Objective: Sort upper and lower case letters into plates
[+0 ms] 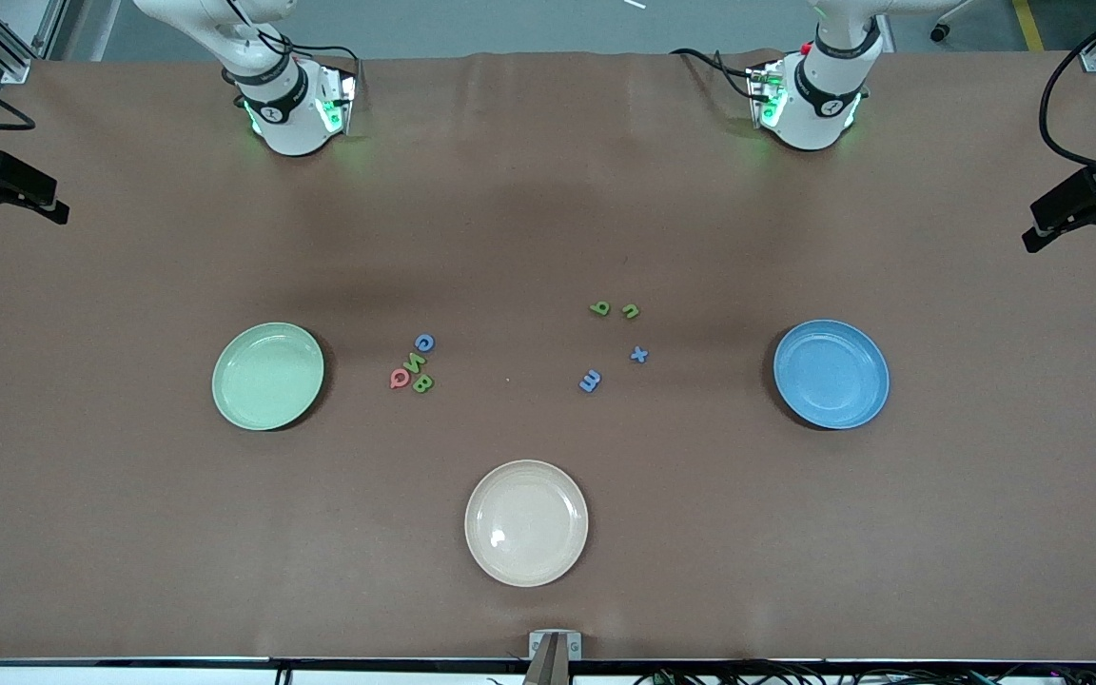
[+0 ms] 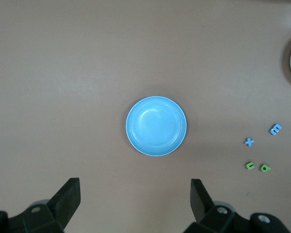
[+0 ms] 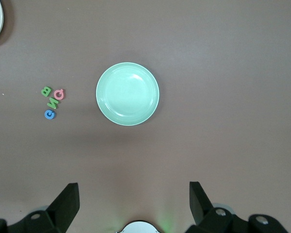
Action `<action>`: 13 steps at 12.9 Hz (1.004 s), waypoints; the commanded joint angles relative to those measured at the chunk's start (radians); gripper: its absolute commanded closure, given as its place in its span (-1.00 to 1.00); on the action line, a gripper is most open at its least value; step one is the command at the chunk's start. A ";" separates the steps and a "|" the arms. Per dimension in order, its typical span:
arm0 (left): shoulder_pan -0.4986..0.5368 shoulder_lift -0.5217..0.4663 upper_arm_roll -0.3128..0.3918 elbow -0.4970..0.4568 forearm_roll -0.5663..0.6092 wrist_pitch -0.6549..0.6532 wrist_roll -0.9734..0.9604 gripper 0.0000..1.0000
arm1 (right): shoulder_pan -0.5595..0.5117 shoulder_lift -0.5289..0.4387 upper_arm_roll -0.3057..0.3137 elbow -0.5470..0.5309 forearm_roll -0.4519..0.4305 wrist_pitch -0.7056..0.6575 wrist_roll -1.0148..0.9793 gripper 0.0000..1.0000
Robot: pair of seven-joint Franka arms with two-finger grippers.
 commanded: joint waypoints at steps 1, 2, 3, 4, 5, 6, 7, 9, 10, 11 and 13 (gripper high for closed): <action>0.005 -0.006 -0.002 0.013 0.011 -0.022 0.025 -1.00 | 0.001 -0.007 -0.001 -0.002 0.001 -0.007 0.007 -1.00; 0.005 -0.006 -0.002 0.013 0.011 -0.022 0.025 -1.00 | -0.001 -0.008 -0.001 -0.007 0.001 -0.008 0.007 -1.00; 0.005 -0.008 -0.004 0.013 0.011 -0.022 0.025 -1.00 | -0.001 -0.010 -0.001 -0.031 0.001 -0.004 0.007 -1.00; 0.005 -0.006 -0.002 0.013 0.006 -0.022 0.021 -1.00 | -0.001 -0.017 -0.001 -0.048 0.001 0.003 0.007 -1.00; 0.016 -0.005 0.004 0.013 0.002 -0.022 0.012 -1.00 | -0.001 -0.019 -0.001 -0.048 0.001 0.001 0.007 -1.00; 0.020 -0.005 0.004 0.010 0.002 -0.022 0.006 -1.00 | 0.001 -0.021 -0.001 -0.050 0.001 0.001 0.007 -1.00; 0.014 0.004 -0.004 0.007 0.009 -0.029 -0.010 -1.00 | -0.001 -0.021 -0.001 -0.050 0.001 0.001 0.007 -1.00; 0.002 0.021 -0.033 0.002 -0.003 -0.051 -0.048 -1.00 | -0.004 -0.021 -0.002 -0.054 0.001 0.001 0.007 -1.00; -0.004 0.043 -0.066 0.000 -0.020 -0.051 -0.082 -1.00 | -0.004 -0.021 -0.002 -0.054 0.001 0.001 0.007 -1.00; -0.007 0.073 -0.108 -0.001 -0.020 -0.046 -0.135 -1.00 | -0.004 -0.021 -0.002 -0.054 0.001 0.000 0.007 -1.00; -0.007 0.151 -0.213 -0.009 -0.017 -0.013 -0.313 -1.00 | -0.004 -0.021 -0.002 -0.056 0.001 0.000 0.007 -1.00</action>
